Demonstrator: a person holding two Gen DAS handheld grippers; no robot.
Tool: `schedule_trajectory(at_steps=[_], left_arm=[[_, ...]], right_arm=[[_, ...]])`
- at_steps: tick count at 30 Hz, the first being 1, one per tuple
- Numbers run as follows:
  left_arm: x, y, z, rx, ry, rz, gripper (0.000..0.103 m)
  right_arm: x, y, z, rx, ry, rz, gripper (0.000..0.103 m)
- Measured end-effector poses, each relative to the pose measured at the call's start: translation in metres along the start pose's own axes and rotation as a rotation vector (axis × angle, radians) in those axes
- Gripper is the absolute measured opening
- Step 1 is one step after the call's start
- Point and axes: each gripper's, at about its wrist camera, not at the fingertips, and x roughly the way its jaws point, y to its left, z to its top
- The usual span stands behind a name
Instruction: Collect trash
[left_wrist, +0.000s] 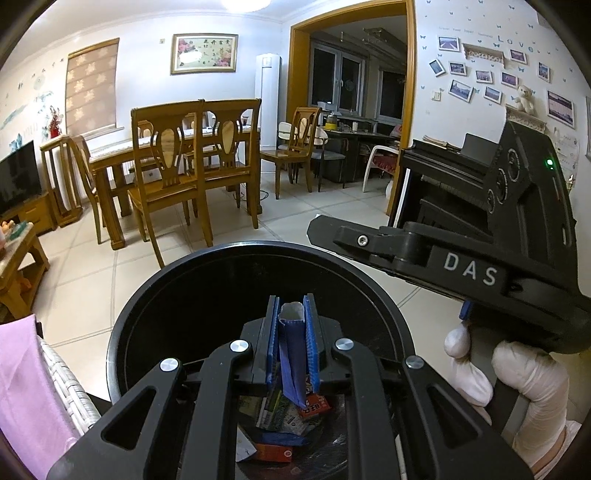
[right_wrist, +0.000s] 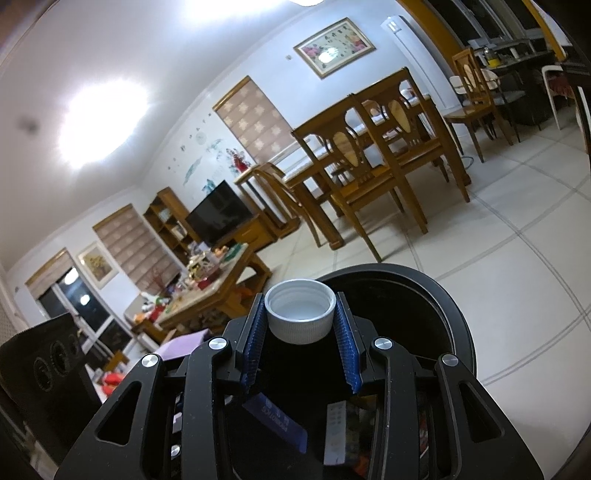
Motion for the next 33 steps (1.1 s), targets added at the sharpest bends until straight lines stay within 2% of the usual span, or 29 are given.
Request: schedule_trajectory(at_steps=[5, 7, 9, 10, 12, 13, 14, 16, 20, 23, 33], left_arm=[[0.0, 0.0, 0.0, 0.004, 0.001, 0.003, 0.016], [0.0, 0.001, 0.001, 0.008, 0.001, 0.005, 0.016], [-0.001, 0.001, 0.002, 0.016, 0.0, 0.009, 0.016], [-0.001, 0.0, 0.003, 0.021, -0.001, 0.011, 0.017], [-0.002, -0.001, 0.004, 0.031, -0.006, 0.018, 0.025], [-0.002, -0.004, 0.002, 0.034, -0.01, 0.024, 0.041], [-0.004, -0.005, 0.002, 0.041, -0.021, 0.04, 0.067], [-0.009, -0.008, 0.003, 0.055, -0.056, 0.078, 0.091], [-0.016, -0.009, 0.008, 0.071, -0.085, 0.091, 0.091], [-0.019, -0.011, 0.009, 0.079, -0.095, 0.11, 0.098], [-0.024, -0.015, 0.007, 0.086, -0.083, 0.117, 0.098]], right_arm=[[0.002, -0.001, 0.001, 0.001, 0.002, -0.002, 0.038], [0.001, -0.001, 0.001, 0.005, -0.003, -0.002, 0.053], [0.0, -0.002, 0.001, 0.015, -0.017, -0.005, 0.06], [0.0, -0.002, 0.001, 0.017, -0.022, -0.004, 0.06], [0.0, -0.002, 0.001, 0.016, -0.029, -0.008, 0.061], [-0.001, -0.002, 0.001, 0.018, -0.034, -0.007, 0.064], [-0.003, -0.003, 0.001, 0.022, -0.042, -0.008, 0.066], [-0.005, -0.005, 0.002, 0.031, -0.059, -0.008, 0.07], [-0.009, -0.008, 0.002, 0.041, -0.074, -0.01, 0.073], [-0.012, -0.01, 0.001, 0.051, -0.082, -0.008, 0.075], [-0.017, -0.011, 0.001, 0.06, -0.093, -0.012, 0.083]])
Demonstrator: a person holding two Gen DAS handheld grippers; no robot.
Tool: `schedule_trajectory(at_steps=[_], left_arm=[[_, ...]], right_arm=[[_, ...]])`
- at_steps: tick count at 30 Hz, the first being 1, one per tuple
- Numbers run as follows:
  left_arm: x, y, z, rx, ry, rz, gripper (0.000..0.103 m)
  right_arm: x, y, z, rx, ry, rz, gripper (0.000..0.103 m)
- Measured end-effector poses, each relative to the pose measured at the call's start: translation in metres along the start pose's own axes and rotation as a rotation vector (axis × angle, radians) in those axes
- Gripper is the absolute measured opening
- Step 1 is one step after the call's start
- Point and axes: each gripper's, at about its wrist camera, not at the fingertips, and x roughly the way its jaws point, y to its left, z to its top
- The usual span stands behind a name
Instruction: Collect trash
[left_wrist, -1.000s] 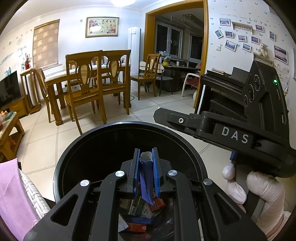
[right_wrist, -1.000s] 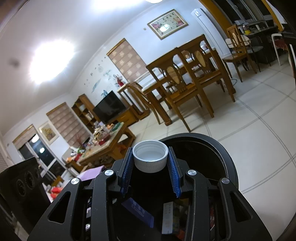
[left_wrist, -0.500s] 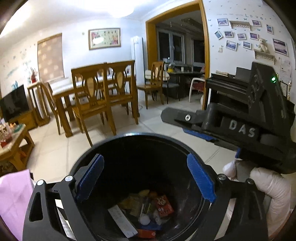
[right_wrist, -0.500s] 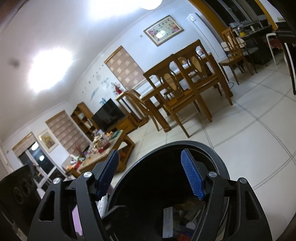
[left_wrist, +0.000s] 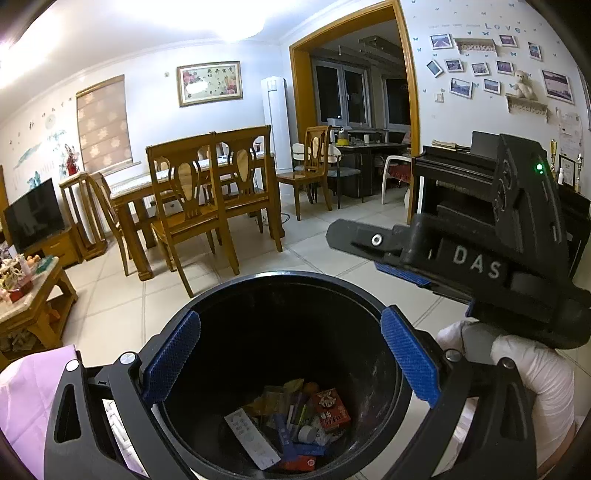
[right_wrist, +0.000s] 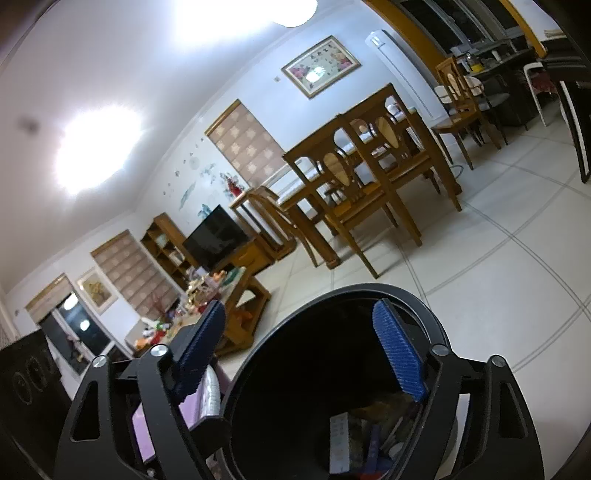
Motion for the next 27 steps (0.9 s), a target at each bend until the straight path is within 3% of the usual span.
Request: schedule_trajectory(at_steps=[9, 13, 19, 27], left_arm=[[-0.019, 0.023, -0.012, -0.096, 0.018, -0.012, 0.098], [-0.036, 0.048, -0.021, -0.188, 0.04, 0.031, 0.098], [-0.079, 0.092, -0.046, -0.271, 0.054, 0.227, 0.098], [-0.161, 0.166, -0.086, -0.409, 0.008, 0.475, 0.098]], right_arm=[[-0.004, 0.01, 0.001, -0.002, 0.003, -0.008, 0.098], [0.004, 0.021, -0.003, -0.005, 0.045, -0.016, 0.098], [0.029, 0.06, -0.024, -0.053, 0.132, 0.021, 0.098], [0.066, 0.162, -0.079, -0.221, 0.252, 0.141, 0.098]])
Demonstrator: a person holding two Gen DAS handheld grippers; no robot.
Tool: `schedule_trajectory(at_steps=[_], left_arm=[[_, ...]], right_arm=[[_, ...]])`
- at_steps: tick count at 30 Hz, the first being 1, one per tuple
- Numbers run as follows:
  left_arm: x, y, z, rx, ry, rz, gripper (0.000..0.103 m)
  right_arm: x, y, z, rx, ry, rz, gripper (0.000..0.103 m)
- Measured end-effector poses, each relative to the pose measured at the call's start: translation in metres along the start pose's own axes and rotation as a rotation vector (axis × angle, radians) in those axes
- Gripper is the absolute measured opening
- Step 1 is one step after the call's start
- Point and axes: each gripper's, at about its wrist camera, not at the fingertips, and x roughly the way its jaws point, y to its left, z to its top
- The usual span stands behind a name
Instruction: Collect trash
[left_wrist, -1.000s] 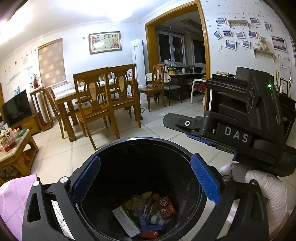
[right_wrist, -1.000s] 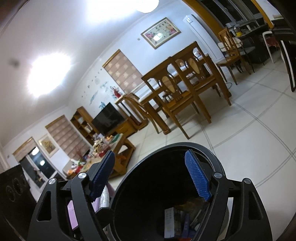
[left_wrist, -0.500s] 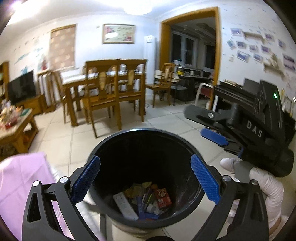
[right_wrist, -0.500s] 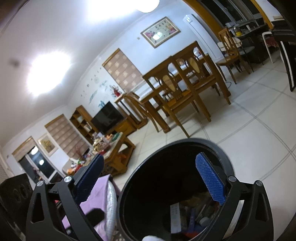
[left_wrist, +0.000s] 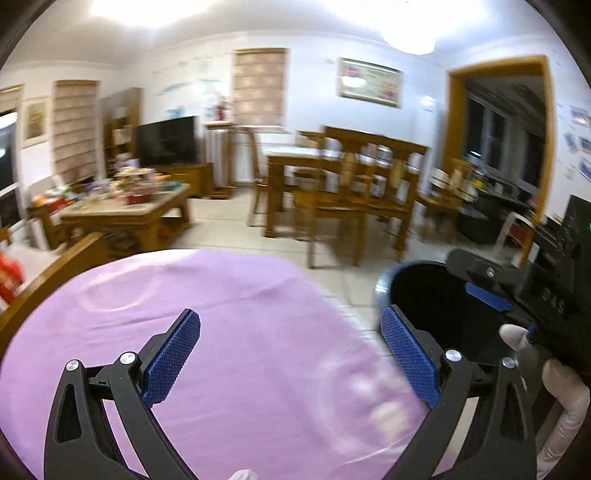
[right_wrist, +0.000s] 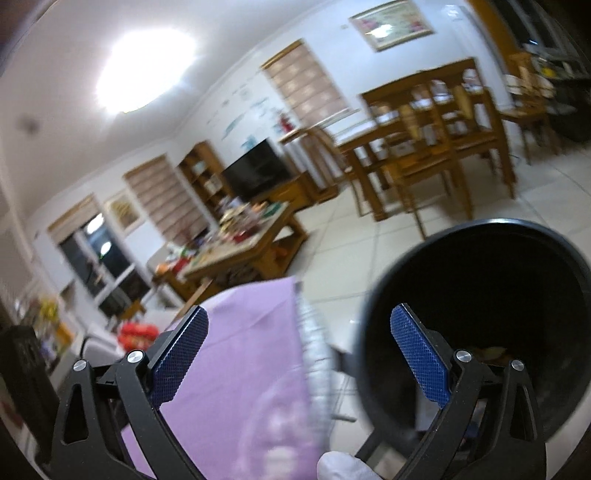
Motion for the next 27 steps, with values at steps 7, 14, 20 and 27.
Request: schedule_trajectory(at_steps=[7, 14, 20, 27], left_arm=[[-0.03, 0.081, -0.006, -0.09, -0.047, 0.162, 0.098], [-0.044, 0.143, -0.016, -0.184, -0.069, 0.287, 0.098], [-0.045, 0.173, -0.017, -0.24, -0.071, 0.352, 0.098], [-0.042, 0.178, -0.023, -0.237, -0.078, 0.399, 0.098]], right_arm=[[0.043, 0.098, -0.022, -0.167, 0.034, 0.072, 0.098], [0.077, 0.18, -0.054, -0.317, 0.02, 0.088, 0.098], [0.097, 0.224, -0.08, -0.405, -0.015, 0.076, 0.098], [0.105, 0.231, -0.093, -0.431, -0.086, 0.031, 0.098]])
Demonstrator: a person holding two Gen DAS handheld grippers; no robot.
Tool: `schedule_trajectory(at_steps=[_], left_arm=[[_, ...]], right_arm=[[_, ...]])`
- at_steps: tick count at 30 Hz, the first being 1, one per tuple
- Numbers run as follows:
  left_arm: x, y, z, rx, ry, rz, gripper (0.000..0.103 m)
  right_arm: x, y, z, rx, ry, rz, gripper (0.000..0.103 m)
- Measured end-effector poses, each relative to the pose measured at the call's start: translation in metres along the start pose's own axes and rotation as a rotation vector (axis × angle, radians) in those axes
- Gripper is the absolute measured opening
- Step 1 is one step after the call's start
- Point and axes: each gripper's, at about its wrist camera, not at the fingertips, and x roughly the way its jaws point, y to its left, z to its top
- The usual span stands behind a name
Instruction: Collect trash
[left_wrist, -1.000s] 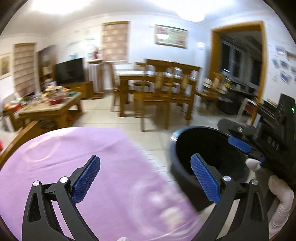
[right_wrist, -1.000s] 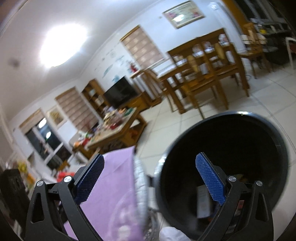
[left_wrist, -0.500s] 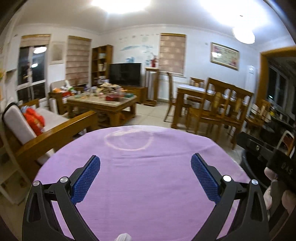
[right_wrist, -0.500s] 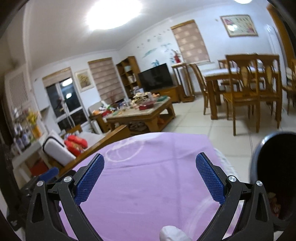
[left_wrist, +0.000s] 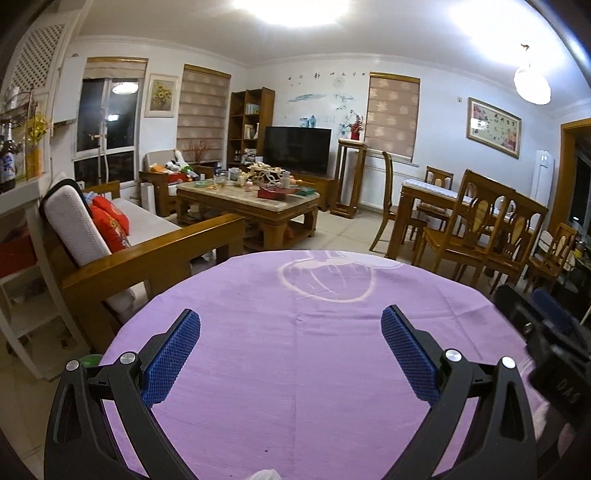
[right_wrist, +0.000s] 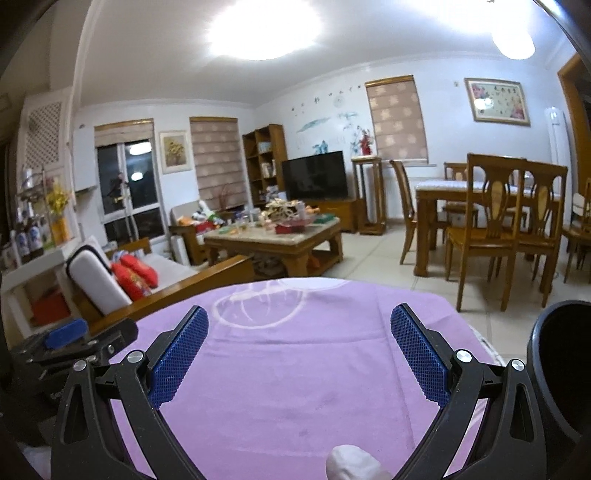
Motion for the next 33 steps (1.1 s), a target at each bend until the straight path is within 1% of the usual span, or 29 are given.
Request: schedule_trajectory(at_steps=[2, 5, 12, 33], left_arm=[[0.0, -0.001, -0.002, 0.003, 0.001, 0.006, 0.098], [-0.001, -0.001, -0.005, 0.0, 0.004, 0.017, 0.098], [-0.003, -0.004, -0.008, 0.013, 0.003, 0.024, 0.098], [-0.006, -0.005, -0.007, 0.024, -0.002, 0.016, 0.098]], right_arm=[[-0.004, -0.006, 0.0, 0.004, -0.028, -0.001, 0.098], [-0.01, -0.014, -0.001, 0.013, -0.04, -0.001, 0.098], [-0.015, -0.021, -0.003, 0.027, -0.036, 0.006, 0.098], [-0.019, -0.018, -0.004, 0.041, -0.033, 0.012, 0.098]])
